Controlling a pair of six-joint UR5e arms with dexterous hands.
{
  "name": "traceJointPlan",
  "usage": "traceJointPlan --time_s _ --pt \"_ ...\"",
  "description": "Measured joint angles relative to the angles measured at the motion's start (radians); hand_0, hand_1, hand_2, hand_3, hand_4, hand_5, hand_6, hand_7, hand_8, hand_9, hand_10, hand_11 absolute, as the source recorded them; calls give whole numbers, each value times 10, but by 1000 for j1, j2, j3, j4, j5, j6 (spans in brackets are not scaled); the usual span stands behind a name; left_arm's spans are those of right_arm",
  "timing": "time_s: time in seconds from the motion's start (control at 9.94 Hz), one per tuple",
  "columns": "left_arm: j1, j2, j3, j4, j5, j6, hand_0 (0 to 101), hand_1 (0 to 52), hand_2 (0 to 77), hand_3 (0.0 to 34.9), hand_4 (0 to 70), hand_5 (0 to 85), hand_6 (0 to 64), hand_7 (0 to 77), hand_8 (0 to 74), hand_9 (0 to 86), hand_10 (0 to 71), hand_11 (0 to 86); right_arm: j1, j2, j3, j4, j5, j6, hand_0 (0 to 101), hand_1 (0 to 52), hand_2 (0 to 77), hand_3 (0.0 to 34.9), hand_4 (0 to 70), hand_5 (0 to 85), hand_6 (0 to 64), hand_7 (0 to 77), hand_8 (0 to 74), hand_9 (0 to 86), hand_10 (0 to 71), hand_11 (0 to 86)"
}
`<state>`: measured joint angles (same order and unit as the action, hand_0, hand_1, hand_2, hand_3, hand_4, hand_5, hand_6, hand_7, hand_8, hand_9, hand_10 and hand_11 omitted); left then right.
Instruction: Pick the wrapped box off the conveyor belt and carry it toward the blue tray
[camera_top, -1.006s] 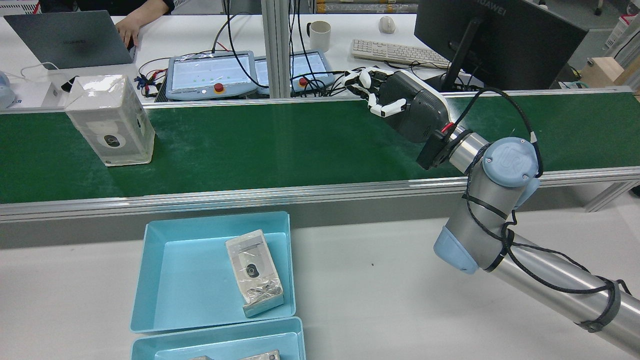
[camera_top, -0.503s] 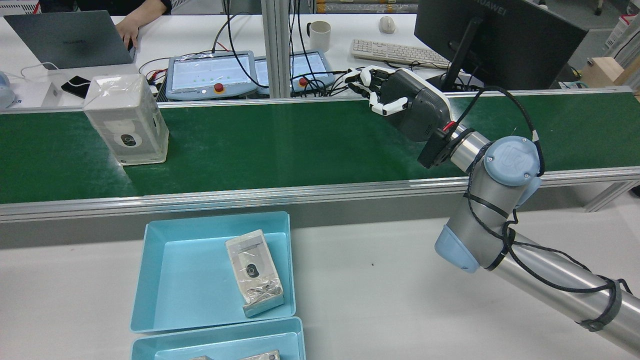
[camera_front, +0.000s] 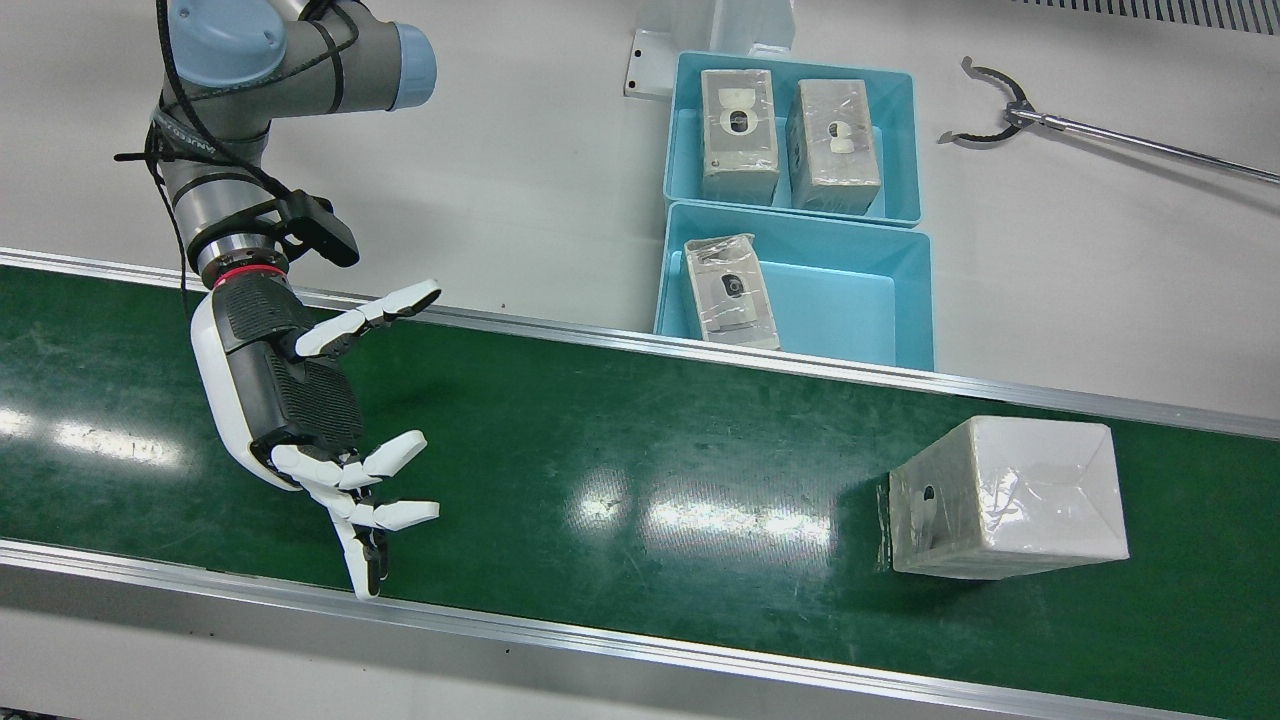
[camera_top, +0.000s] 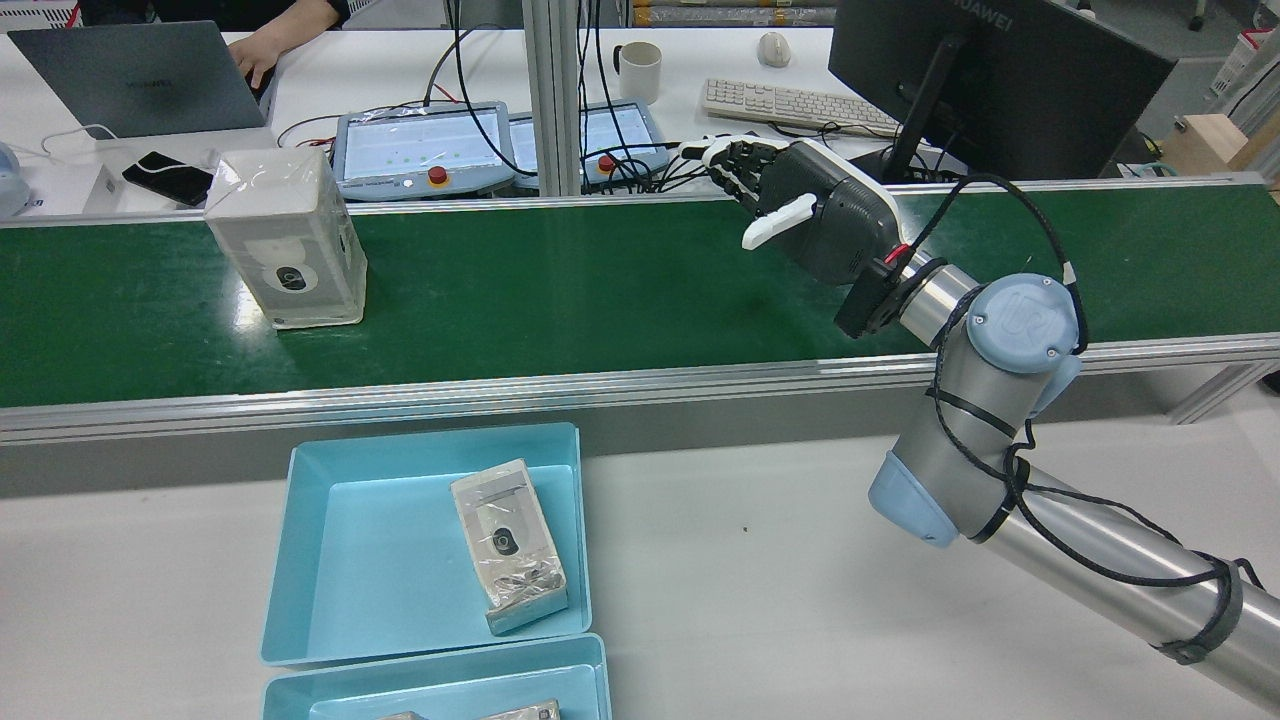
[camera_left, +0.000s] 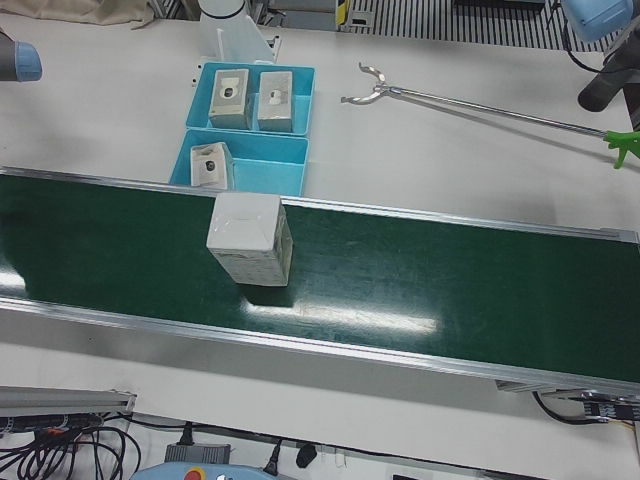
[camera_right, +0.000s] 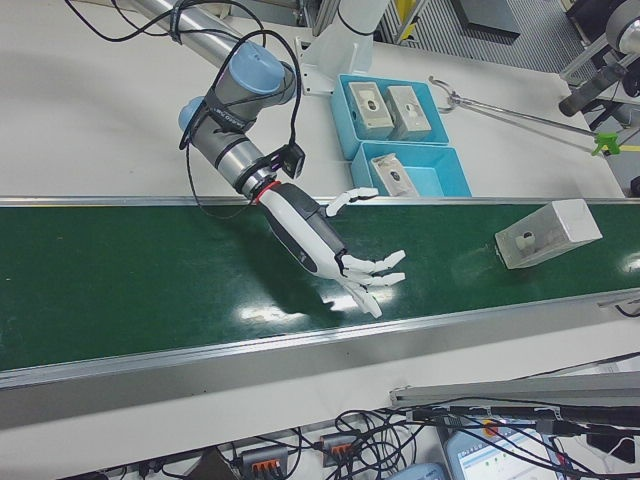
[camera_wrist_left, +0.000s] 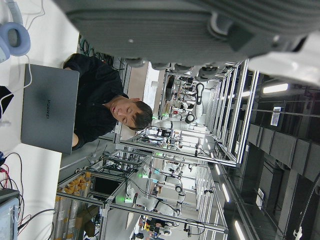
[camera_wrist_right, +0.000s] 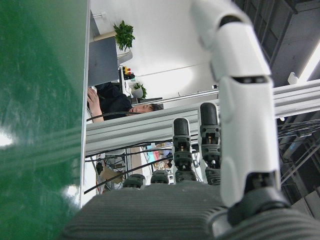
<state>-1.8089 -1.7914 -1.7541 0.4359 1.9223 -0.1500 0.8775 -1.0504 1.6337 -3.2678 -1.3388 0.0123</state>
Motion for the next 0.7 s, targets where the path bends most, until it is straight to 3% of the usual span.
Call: traceJointPlan --time_s 0.1,0.2,0.3,0.4,0.7 --pt "0 0 0 0 0 0 0 0 11 0 0 11 0 5 5 5 0 5 2 0 1 -1 1 0 514 131 27 15 404 316 120 251 11 27 22 22" --pt "0 0 0 0 0 0 0 0 11 0 0 11 0 5 5 5 0 5 5 1 1 -1 1 0 538 180 71 15 464 398 142 278 27 54 22 49" --pt "0 0 0 0 0 0 0 0 11 0 0 11 0 5 5 5 0 0 7 1 1 -1 1 0 584 256 164 16 524 485 158 300 27 54 38 65" --pt "0 0 0 0 0 0 0 0 11 0 0 11 0 5 5 5 5 5 8 1 1 -1 1 0 660 289 273 18 589 573 180 322 49 71 38 76" --pt "0 0 0 0 0 0 0 0 11 0 0 11 0 5 5 5 0 0 7 1 1 0 0 0 636 278 273 19 578 578 180 322 33 71 49 87"
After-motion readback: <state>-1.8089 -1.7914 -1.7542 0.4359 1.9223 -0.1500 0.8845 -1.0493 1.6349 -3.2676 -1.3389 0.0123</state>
